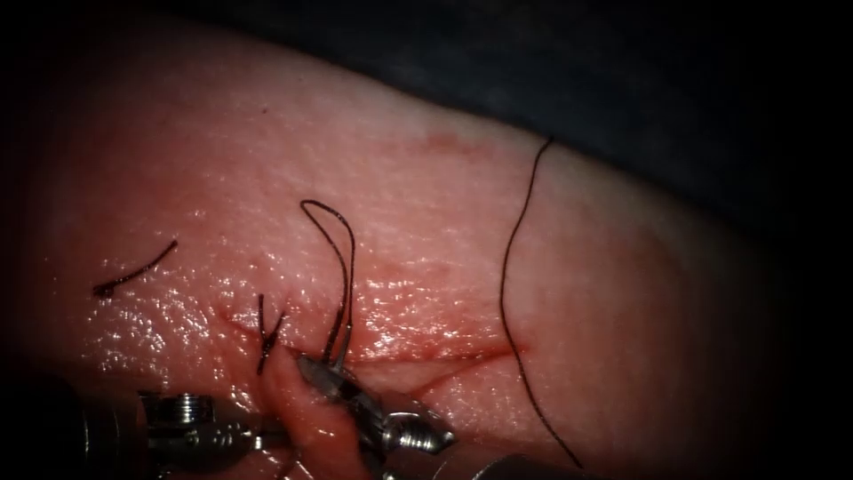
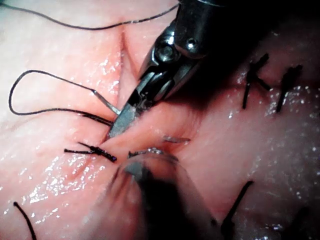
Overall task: Wound Closure
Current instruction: With the right tool throw the needle through the bottom of the cut while the left gripper apposes.
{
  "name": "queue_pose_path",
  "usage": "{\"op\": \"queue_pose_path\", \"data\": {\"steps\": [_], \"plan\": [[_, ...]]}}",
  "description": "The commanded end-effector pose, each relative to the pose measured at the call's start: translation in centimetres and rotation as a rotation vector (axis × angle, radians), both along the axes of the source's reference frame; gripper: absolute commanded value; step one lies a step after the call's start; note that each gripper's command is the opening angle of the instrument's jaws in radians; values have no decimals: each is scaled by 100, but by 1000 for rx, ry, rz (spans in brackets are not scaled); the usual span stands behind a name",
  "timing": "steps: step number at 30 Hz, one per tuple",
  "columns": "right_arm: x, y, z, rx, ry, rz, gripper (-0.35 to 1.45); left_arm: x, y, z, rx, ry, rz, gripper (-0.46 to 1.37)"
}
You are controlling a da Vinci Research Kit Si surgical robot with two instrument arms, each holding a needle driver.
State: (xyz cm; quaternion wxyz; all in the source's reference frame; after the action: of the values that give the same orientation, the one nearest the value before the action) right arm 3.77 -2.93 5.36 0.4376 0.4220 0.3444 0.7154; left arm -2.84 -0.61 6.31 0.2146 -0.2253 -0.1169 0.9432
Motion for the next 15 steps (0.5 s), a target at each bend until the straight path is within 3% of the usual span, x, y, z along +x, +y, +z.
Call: {"op": "queue_pose_path", "data": {"steps": [1,8,15], "plan": [[1,-1,1,-2,0,-4,-35,0,0,-1,0,-1,0,-35],[3,-4,4,17,20,-32,-35,0,0,-1,-2,-1,-1,-35],[-9,18,2,17,54,21,-35,1,0,-2,-1,-1,-1,-35]]}}
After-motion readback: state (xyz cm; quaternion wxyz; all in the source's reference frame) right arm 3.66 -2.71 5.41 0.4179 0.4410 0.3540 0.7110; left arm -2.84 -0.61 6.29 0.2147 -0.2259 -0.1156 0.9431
